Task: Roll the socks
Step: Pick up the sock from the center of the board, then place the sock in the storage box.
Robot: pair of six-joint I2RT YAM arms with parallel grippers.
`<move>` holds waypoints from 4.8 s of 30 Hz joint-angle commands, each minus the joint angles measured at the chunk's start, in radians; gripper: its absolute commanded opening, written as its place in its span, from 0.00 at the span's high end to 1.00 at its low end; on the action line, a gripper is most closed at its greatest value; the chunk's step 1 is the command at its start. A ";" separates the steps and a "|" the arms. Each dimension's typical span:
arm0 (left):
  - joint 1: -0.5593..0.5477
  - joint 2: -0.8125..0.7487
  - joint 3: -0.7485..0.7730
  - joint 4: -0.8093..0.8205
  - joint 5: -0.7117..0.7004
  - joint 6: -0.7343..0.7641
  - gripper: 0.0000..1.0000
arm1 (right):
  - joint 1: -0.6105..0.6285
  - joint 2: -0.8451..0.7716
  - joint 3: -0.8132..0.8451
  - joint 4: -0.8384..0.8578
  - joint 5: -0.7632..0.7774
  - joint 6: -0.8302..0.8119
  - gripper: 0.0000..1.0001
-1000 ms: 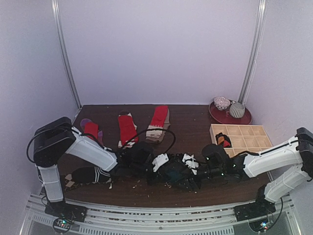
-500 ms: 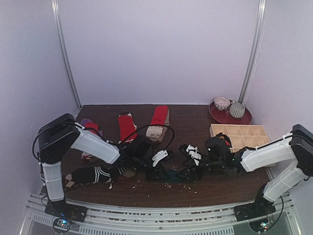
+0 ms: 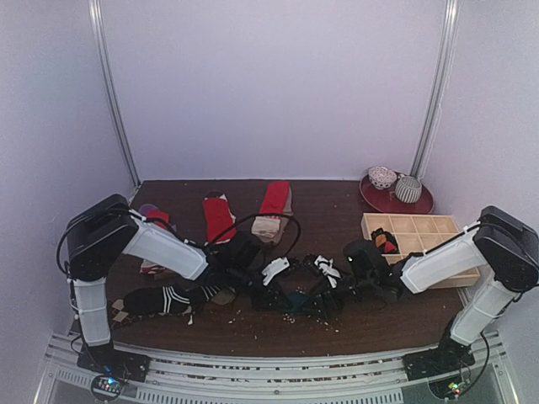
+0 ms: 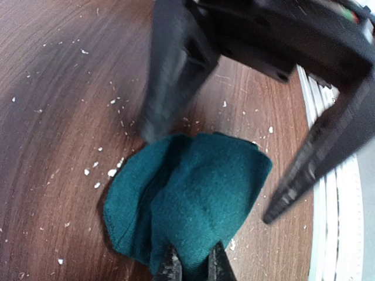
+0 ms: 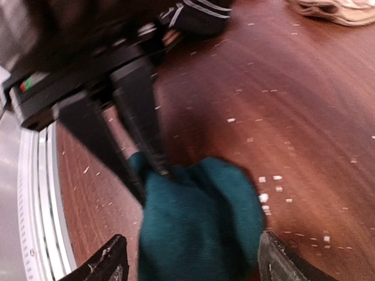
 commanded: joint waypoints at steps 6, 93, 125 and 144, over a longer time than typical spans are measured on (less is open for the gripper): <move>-0.015 0.115 -0.072 -0.370 -0.083 0.021 1.00 | -0.052 0.023 0.016 0.022 0.000 0.108 0.19; 0.124 -0.443 -0.104 0.227 -0.297 -0.067 0.02 | -0.831 -0.499 0.111 -0.506 0.472 -0.146 0.99; 0.132 -0.398 -0.147 0.308 -0.228 -0.055 0.02 | -0.955 -0.160 0.209 -0.619 0.330 -0.378 0.98; 0.135 -0.384 -0.106 0.236 -0.234 -0.046 0.02 | -0.971 -0.047 0.261 -0.660 0.521 -0.288 0.78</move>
